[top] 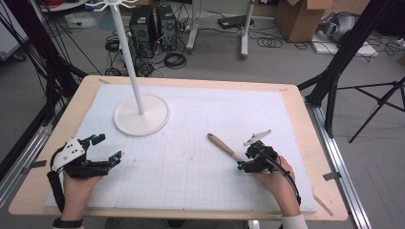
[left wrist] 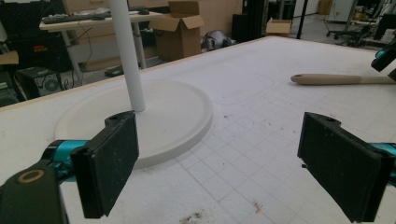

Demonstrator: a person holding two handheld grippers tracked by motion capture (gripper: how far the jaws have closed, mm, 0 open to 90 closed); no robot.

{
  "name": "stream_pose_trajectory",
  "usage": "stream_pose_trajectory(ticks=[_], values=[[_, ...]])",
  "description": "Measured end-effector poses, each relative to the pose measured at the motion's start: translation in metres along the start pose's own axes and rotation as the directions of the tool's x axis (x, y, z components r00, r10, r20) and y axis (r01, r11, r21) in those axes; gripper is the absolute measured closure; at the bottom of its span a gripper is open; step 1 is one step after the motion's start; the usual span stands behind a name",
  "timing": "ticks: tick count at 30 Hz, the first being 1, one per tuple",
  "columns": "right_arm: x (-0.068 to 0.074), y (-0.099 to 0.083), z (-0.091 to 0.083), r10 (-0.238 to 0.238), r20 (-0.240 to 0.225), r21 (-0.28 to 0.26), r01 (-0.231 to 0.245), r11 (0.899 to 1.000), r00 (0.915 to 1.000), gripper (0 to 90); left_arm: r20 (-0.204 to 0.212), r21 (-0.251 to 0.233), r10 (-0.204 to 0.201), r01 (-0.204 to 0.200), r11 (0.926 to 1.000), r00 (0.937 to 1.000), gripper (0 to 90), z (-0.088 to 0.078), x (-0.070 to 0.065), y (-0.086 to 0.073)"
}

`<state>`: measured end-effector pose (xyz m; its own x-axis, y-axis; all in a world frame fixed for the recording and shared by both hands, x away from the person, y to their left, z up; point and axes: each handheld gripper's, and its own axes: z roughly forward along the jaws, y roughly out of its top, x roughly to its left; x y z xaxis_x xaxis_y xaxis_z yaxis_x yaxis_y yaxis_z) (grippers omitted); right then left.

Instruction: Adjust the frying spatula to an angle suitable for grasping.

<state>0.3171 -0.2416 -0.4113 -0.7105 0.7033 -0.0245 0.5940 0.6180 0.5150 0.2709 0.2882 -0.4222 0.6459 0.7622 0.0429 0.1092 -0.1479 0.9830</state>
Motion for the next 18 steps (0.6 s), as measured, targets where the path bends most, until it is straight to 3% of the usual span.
stream_pose_trajectory(ticks=[11,18], values=[[-0.0061,0.0003,0.0070,0.043,-0.022,0.061,-0.042,0.997,0.9988,54.6,0.012,-0.007,-0.009,0.009,0.9999,0.9999,13.0,0.0001,-0.0008,0.0010],[-0.0030,0.0056,0.0079,0.030,-0.018,0.099,-0.028,0.995,0.9994,61.9,0.014,0.004,-0.007,0.007,1.0000,0.9999,13.0,0.0017,-0.0021,0.0003]])
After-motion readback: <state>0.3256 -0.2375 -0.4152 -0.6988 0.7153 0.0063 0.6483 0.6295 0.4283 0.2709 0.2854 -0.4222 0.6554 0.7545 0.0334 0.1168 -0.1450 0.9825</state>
